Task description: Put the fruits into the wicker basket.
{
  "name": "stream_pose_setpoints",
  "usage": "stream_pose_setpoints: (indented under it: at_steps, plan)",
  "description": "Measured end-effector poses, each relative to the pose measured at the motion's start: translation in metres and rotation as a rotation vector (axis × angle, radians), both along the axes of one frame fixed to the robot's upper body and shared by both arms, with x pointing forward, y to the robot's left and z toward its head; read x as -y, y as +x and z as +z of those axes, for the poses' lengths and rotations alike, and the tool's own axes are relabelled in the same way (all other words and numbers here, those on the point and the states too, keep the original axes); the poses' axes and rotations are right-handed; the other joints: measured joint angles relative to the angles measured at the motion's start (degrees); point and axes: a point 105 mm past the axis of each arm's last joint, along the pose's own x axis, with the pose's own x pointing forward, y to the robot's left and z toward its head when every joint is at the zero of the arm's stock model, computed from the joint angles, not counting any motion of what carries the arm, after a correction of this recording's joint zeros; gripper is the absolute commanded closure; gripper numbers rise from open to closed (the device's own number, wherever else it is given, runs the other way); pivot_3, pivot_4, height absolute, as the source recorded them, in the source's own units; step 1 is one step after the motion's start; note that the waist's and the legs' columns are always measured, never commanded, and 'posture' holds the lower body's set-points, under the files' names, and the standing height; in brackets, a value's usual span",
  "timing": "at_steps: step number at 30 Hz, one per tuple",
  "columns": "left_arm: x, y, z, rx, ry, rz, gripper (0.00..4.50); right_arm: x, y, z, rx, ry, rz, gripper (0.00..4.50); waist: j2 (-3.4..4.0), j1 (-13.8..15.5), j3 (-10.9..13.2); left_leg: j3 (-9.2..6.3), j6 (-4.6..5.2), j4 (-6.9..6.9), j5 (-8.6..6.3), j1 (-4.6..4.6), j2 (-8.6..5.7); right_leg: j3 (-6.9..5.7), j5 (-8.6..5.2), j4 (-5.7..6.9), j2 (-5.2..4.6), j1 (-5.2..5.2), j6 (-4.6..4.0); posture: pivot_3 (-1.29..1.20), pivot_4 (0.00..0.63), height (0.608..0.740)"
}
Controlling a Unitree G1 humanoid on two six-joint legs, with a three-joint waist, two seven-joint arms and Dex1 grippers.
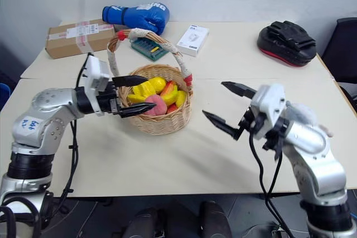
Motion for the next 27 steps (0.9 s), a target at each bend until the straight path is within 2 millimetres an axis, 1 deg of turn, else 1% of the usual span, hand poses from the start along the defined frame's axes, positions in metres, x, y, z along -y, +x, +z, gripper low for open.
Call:
stream_pose_setpoints:
  at_steps: [1, 3, 4, 5, 7, 8, 9, 10, 12, 14, 16, 18, 19, 23, 25, 26, 27]
  plan:
    - [-0.013, -0.005, -0.002, -0.011, -0.018, 0.017, 0.01, -0.006, 0.007, 0.005, -0.016, -0.005, 0.017, 0.0, 0.01, -0.7, 0.0, 0.0, -0.03, -0.05, 0.01, 0.01, 0.09, 0.0, -0.03, 0.02, 0.0, -0.03, -0.05, 0.0, 0.15, 0.74]
    - [-0.031, -0.016, -0.007, -0.044, -0.04, 0.018, 0.01, -0.013, 0.02, 0.012, -0.041, -0.002, 0.036, 0.0, 0.01, -1.1, 0.0, 0.08, -0.11, -0.08, 0.01, -0.03, 0.13, 0.0, -0.06, 0.07, 0.04, -0.14, -0.1, 0.0, 0.15, 0.74]
    - [-0.047, -0.023, -0.012, -0.072, -0.029, 0.036, 0.01, -0.021, 0.033, 0.014, -0.063, 0.001, 0.046, 0.0, 0.01, -1.7, 0.0, 0.1, -0.14, -0.09, 0.02, -0.04, 0.14, 0.0, -0.08, 0.1, 0.05, -0.19, -0.13, 0.0, 0.15, 0.74]
    - [-0.058, -0.027, -0.013, -0.079, -0.022, 0.058, 0.01, -0.025, 0.041, 0.014, -0.079, -0.003, 0.047, 0.0, 0.05, -1.7, 0.0, 0.07, -0.17, -0.11, 0.03, -0.12, 0.13, -0.04, -0.09, 0.11, 0.04, -0.25, -0.16, 0.0, 0.15, 0.74]
    - [-0.086, -0.037, -0.009, -0.1, -0.046, 0.126, 0.01, -0.044, 0.06, 0.009, -0.136, -0.005, 0.081, 0.0, 0.05, -2.0, 0.0, 0.09, -0.19, -0.1, 0.04, -0.25, 0.17, 0.0, -0.1, 0.2, 0.03, -0.46, -0.17, 0.0, 0.15, 0.74]
    - [-0.095, -0.041, -0.007, -0.12, -0.062, 0.145, 0.01, -0.053, 0.066, 0.007, -0.16, -0.001, 0.101, 0.0, 0.06, -2.1, 0.0, 0.13, -0.17, -0.1, 0.05, -0.36, 0.28, 0.03, -0.1, 0.28, -0.02, -0.6, -0.17, 0.0, 0.15, 0.74]
    - [-0.103, -0.051, -0.008, -0.164, -0.076, 0.149, 0.01, -0.064, 0.072, 0.005, -0.186, 0.005, 0.136, 0.0, 0.06, -2.1, 0.0, 0.13, -0.16, -0.05, 0.06, -0.58, 0.3, 0.03, -0.1, 0.46, -0.04, -0.8, -0.17, 0.0, 0.15, 0.74]
    - [-0.107, -0.059, -0.011, -0.211, -0.089, 0.14, 0.01, -0.07, 0.077, 0.003, -0.205, -0.003, 0.159, 0.0, 0.09, -2.2, 0.1, 0.11, -0.13, -0.03, 0.07, -0.75, 0.29, 0.01, -0.08, 0.56, -0.06, -0.9, -0.14, 0.0, 0.15, 0.74]
    - [-0.107, -0.073, -0.019, -0.285, -0.117, 0.107, 0.01, -0.081, 0.085, 0.002, -0.24, 0.002, 0.203, 0.0, 0.11, -2.0, 0.1, 0.08, -0.09, 0.03, 0.05, -0.9, 0.23, -0.01, -0.06, 0.5, -0.1, -0.95, -0.1, 0.0, 0.15, 0.74]
    - [-0.101, -0.078, -0.019, -0.284, -0.15, 0.075, 0.0, -0.092, 0.087, 0.004, -0.256, -0.009, 0.262, 0.4, 0.1, -1.6, 0.1, 0.0, -0.05, 0.09, 0.04, -1.0, 0.21, -0.03, -0.03, 0.42, -0.09, -0.94, -0.04, 0.0, 0.15, 0.74]
    - [-0.094, -0.08, -0.015, -0.252, -0.17, 0.056, 0.0, -0.107, 0.082, 0.005, -0.259, -0.044, 0.345, 0.91, 0.1, -1.3, 0.1, -0.02, -0.04, 0.12, 0.04, -0.99, 0.2, -0.02, -0.01, 0.43, -0.1, -0.91, -0.02, 0.0, 0.15, 0.74]
    - [-0.088, -0.08, -0.013, -0.231, -0.178, 0.051, 0.0, -0.118, 0.075, 0.003, -0.26, -0.083, 0.42, 1.66, 0.1, -1.3, 0.1, 0.01, -0.04, 0.12, 0.04, -0.97, 0.2, -0.01, -0.01, 0.47, -0.1, -0.92, -0.01, 0.0, 0.15, 0.74]
    - [-0.086, -0.081, -0.014, -0.227, -0.179, 0.046, 0.0, -0.121, 0.073, 0.002, -0.262, -0.095, 0.442, 2.01, 0.1, -1.3, 0.1, -0.01, -0.04, 0.12, 0.04, -0.97, 0.21, -0.02, -0.01, 0.48, -0.08, -0.92, -0.01, 0.0, 0.15, 0.74]
    - [-0.081, -0.081, -0.015, -0.223, -0.168, 0.046, 0.0, -0.117, 0.072, -0.001, -0.258, -0.135, 0.47, 3.41, 0.1, -1.4, 0.1, 0.0, -0.05, 0.1, 0.04, -0.96, 0.21, -0.02, -0.01, 0.49, -0.08, -0.94, -0.01, 0.0, 0.15, 0.74]
    - [-0.077, -0.079, -0.015, -0.222, -0.169, 0.033, 0.0, -0.111, 0.068, -0.001, -0.249, -0.142, 0.479, 4.12, 0.1, -1.2, 0.1, -0.01, -0.06, 0.1, 0.04, -0.96, 0.22, -0.03, -0.01, 0.47, -0.08, -0.93, -0.01, 0.0, 0.15, 0.74]
    - [-0.073, -0.078, -0.016, -0.224, -0.168, 0.018, 0.0, -0.105, 0.065, -0.002, -0.238, -0.14, 0.475, 4.46, 0.1, -1.0, 0.1, -0.01, -0.06, 0.08, 0.04, -0.97, 0.2, -0.03, -0.01, 0.45, -0.09, -0.93, -0.01, 0.0, 0.15, 0.74]
    - [-0.07, -0.076, -0.017, -0.222, -0.17, 0.005, 0.0, -0.1, 0.062, -0.004, -0.233, -0.132, 0.467, 4.46, 0.1, -0.9, 0.1, -0.01, -0.06, 0.08, 0.04, -0.97, 0.2, -0.04, -0.01, 0.44, -0.09, -0.93, -0.01, 0.0, 0.15, 0.74]
